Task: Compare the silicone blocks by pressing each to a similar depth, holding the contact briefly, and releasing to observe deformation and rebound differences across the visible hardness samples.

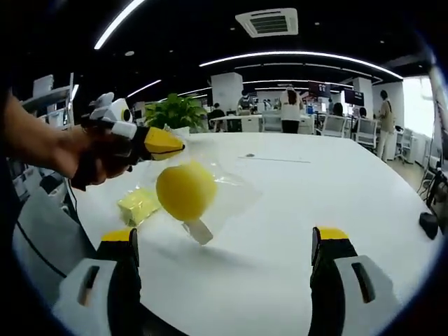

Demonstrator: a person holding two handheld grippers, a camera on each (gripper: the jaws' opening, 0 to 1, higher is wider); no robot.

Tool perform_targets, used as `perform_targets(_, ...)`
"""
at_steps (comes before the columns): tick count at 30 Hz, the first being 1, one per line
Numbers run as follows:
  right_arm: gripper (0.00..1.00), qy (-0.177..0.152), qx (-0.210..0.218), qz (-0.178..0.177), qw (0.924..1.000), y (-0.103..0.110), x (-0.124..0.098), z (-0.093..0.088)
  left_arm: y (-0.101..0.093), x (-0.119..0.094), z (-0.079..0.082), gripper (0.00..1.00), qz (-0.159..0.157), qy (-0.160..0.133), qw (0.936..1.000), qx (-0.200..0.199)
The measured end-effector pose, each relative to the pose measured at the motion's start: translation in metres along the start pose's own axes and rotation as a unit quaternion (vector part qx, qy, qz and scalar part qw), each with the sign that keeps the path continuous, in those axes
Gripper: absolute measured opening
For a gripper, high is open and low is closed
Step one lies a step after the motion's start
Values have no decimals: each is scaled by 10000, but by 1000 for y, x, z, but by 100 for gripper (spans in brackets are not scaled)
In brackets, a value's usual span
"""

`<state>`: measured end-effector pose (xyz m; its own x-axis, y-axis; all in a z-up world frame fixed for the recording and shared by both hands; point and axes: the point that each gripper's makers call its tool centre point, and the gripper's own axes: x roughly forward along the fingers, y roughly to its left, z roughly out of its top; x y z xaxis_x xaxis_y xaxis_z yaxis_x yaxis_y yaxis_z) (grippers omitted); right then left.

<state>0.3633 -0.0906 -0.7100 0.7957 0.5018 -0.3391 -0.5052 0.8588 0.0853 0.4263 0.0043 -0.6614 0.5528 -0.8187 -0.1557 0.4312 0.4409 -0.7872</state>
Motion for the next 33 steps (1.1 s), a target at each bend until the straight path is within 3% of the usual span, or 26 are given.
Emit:
perform_targets(12, 96, 17, -30, 29, 10000, 2, 1, -1, 23, -2, 3, 0, 323, -87, 9994, 100)
perform_targets(19, 96, 15, -20, 31, 10000, 2, 0, -1, 47, -6, -8, 0, 887, -13, 9957, 252)
perform_targets(26, 96, 40, -46, 64, 10000, 4, 1, -1, 67, -3, -15, 0, 1171, 87, 9930, 138)
perform_targets(29, 96, 39, -54, 59, 10000, 4, 1, -2, 77, -2, -20, 0, 1381, 212, 9899, 243)
perform_targets(33, 96, 68, -23, 45, 10000, 3, 1, -2, 99, -4, -26, 0, 1852, 328, 9811, 452)
